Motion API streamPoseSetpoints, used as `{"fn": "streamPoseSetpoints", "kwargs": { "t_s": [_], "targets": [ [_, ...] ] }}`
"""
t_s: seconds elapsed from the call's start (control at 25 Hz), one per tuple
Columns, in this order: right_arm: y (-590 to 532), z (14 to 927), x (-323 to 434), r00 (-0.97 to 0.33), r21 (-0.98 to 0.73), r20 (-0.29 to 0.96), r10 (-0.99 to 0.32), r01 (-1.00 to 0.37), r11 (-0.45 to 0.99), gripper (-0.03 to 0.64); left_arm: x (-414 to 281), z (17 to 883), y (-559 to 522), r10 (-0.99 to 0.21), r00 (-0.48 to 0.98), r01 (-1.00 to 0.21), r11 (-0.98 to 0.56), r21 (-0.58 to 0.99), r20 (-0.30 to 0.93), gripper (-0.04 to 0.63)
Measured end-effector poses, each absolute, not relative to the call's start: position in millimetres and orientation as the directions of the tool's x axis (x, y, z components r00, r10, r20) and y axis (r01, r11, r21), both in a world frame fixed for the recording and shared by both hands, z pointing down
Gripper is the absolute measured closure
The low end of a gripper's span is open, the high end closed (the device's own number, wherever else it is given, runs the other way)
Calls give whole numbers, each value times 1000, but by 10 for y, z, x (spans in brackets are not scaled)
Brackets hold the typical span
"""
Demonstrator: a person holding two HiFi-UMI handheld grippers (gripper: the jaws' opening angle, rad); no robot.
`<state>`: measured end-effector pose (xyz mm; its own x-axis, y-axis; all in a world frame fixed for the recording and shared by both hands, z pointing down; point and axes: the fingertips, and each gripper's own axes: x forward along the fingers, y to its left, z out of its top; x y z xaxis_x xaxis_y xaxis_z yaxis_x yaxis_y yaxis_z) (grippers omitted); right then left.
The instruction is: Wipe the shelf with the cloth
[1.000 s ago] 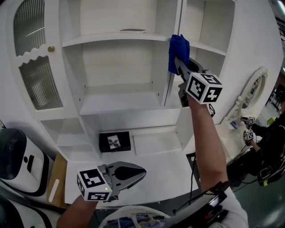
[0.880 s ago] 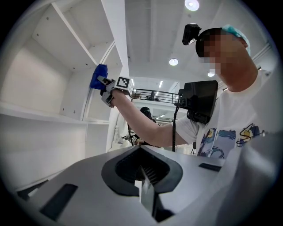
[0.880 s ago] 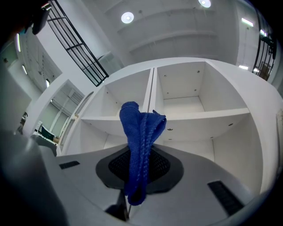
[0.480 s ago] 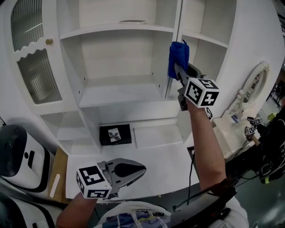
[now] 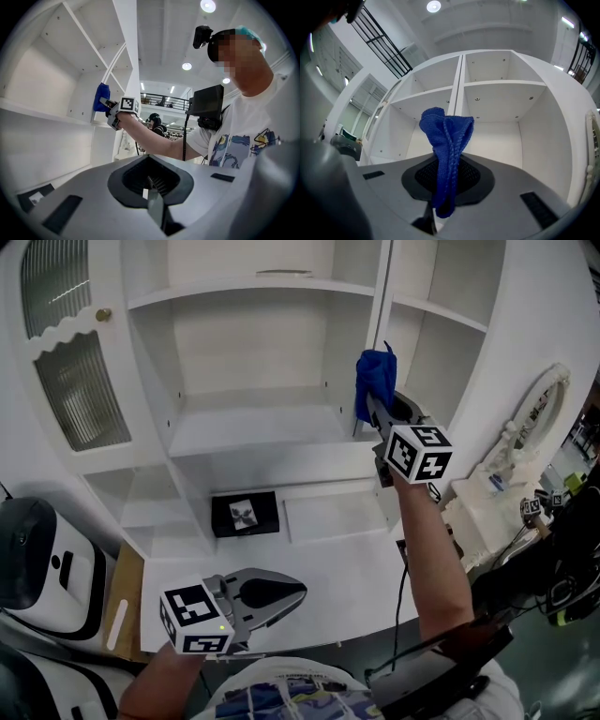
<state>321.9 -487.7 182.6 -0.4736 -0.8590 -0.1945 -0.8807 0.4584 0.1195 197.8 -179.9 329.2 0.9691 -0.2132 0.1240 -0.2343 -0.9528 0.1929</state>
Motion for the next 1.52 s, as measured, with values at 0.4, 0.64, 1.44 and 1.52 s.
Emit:
{"fn": "streamPoseSetpoints", "kwargs": {
  "t_s": [0.4,0.64,1.44,1.52],
  "targets": [
    [-4906,2316,3229,-461,86,-136,-877,-888,453,548,1902,3349,-1813,-218,968,-240,-948,207,126,593],
    [-4898,2536,3236,-452,85,-108,-885,-891,445,548,1865,3385,-1790,-216,968,-238,-949,205,127,592],
    [-4873,3006,2862,-456,29,-46,-889,-890,455,548,1553,3445,-1687,-243,963,-263,-936,233,113,592],
    [-4867,3005,2785,-460,16,-50,-886,-888,460,548,1506,3445,-1671,-246,963,-266,-935,233,112,592]
  ]
}}
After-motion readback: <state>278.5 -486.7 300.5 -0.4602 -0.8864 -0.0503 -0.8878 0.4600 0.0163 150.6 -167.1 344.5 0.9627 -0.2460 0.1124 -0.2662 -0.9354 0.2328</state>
